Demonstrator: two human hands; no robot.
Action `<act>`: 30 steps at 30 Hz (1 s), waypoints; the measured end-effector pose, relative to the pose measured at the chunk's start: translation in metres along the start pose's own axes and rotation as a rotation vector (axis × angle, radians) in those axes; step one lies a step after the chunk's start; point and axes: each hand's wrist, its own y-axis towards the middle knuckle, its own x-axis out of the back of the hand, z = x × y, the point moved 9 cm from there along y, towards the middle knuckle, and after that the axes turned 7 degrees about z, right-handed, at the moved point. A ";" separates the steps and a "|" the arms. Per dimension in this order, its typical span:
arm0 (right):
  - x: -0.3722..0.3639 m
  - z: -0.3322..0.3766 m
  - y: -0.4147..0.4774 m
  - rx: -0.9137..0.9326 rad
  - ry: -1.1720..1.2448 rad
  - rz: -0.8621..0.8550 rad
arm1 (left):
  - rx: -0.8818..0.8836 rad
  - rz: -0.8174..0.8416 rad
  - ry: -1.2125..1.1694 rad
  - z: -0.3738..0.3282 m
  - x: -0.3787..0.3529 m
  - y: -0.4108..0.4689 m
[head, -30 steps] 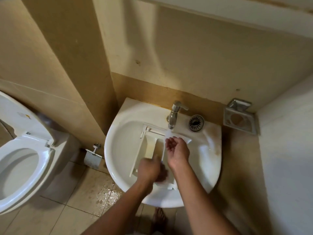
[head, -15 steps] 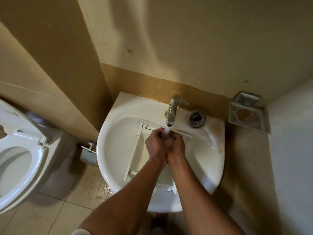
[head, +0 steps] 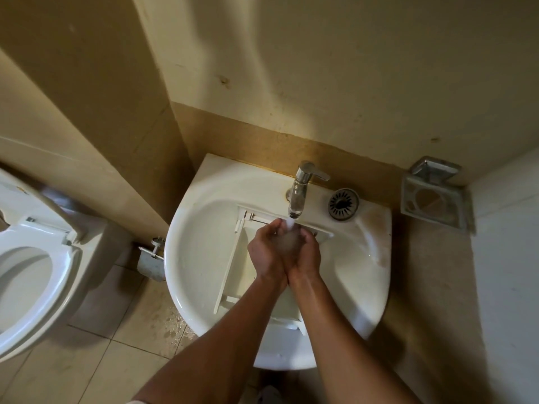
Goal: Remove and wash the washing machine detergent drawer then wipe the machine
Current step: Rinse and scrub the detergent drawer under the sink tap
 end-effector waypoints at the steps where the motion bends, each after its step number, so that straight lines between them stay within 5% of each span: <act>1: 0.000 0.000 0.000 0.001 -0.007 0.009 | 0.002 0.002 -0.004 0.000 0.000 0.000; 9: -0.010 -0.005 -0.007 -0.060 -0.028 0.085 | 0.005 0.008 -0.104 0.000 0.006 -0.007; 12: -0.016 -0.018 -0.022 -0.114 -0.125 0.070 | -0.004 -0.108 -0.132 -0.010 0.023 -0.016; 14: -0.009 -0.022 -0.032 -0.118 -0.481 0.016 | -0.011 -0.210 0.099 -0.020 0.045 -0.019; 18: -0.016 -0.008 -0.070 0.058 -1.642 0.015 | -0.074 -0.203 0.956 -0.050 0.062 -0.022; 22: -0.020 0.008 -0.086 0.137 -1.897 0.029 | -0.106 -0.086 1.279 -0.060 0.056 -0.029; 26: 0.008 0.041 -0.059 0.164 -1.350 -0.228 | -0.009 0.084 1.424 -0.040 0.054 -0.027; 30: 0.014 0.024 -0.033 0.005 -0.450 -0.171 | -0.229 0.102 1.310 -0.058 0.022 -0.028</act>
